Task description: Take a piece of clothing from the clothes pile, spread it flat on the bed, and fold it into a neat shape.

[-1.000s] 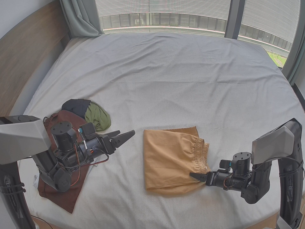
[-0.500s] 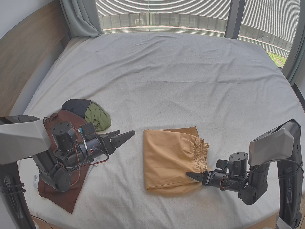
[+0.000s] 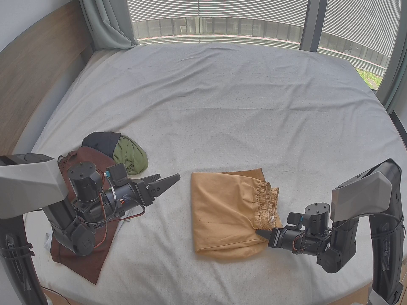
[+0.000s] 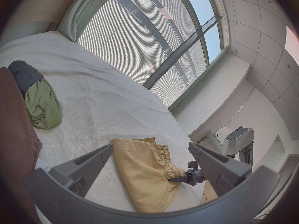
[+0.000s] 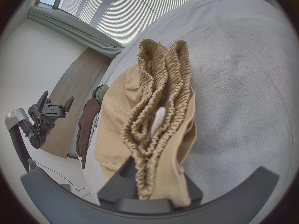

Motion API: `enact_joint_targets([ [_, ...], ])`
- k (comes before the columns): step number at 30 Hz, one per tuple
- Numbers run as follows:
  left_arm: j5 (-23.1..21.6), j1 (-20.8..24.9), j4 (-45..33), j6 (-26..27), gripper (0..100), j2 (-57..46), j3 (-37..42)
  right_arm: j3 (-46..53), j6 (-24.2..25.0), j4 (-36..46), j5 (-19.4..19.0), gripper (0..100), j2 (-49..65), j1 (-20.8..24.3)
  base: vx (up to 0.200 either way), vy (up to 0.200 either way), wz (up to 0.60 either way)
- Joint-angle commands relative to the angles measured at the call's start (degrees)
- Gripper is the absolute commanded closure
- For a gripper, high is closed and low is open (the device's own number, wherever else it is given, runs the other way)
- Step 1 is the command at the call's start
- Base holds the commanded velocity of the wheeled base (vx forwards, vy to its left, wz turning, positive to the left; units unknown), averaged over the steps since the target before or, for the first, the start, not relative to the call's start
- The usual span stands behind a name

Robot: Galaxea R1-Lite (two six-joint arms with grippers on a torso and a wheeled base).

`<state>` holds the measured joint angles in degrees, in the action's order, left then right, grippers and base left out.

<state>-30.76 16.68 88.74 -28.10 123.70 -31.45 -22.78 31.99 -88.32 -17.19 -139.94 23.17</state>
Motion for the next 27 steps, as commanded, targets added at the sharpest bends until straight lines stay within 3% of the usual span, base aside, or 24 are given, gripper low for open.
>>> enact_joint_targets([
  [1, 0.0, 0.02, 0.03, -0.03, 0, 0.05, -0.01, 0.11, 0.0, -0.1, -0.04, 100, 0.19, 0.38, 0.0, 0.0, 0.0],
  [7, 0.0, 0.02, 0.03, 0.85, 0, -0.04, 0.25, 0.11, -0.08, -0.1, -0.3, 100, 1.16, 0.82, 0.0, 0.0, 0.0],
  [17, -3.7, -2.53, 0.03, 17.64, 0, 0.05, 4.73, 0.37, 0.0, -0.1, -1.18, 100, 8.01, 2.31, 0.0, 0.0, 0.0],
  [23, -10.82, -5.51, -0.14, 35.13, 0, 0.76, 7.63, 0.46, 0.0, -0.1, -1.36, 100, 8.36, 2.4, 0.0, 0.0, 0.0],
  [27, -12.84, -5.51, -0.14, 36.27, 0, 0.23, 9.22, 0.28, 0.0, -0.1, -1.36, 100, 8.28, 2.4, 0.0, 0.0, 0.0],
])
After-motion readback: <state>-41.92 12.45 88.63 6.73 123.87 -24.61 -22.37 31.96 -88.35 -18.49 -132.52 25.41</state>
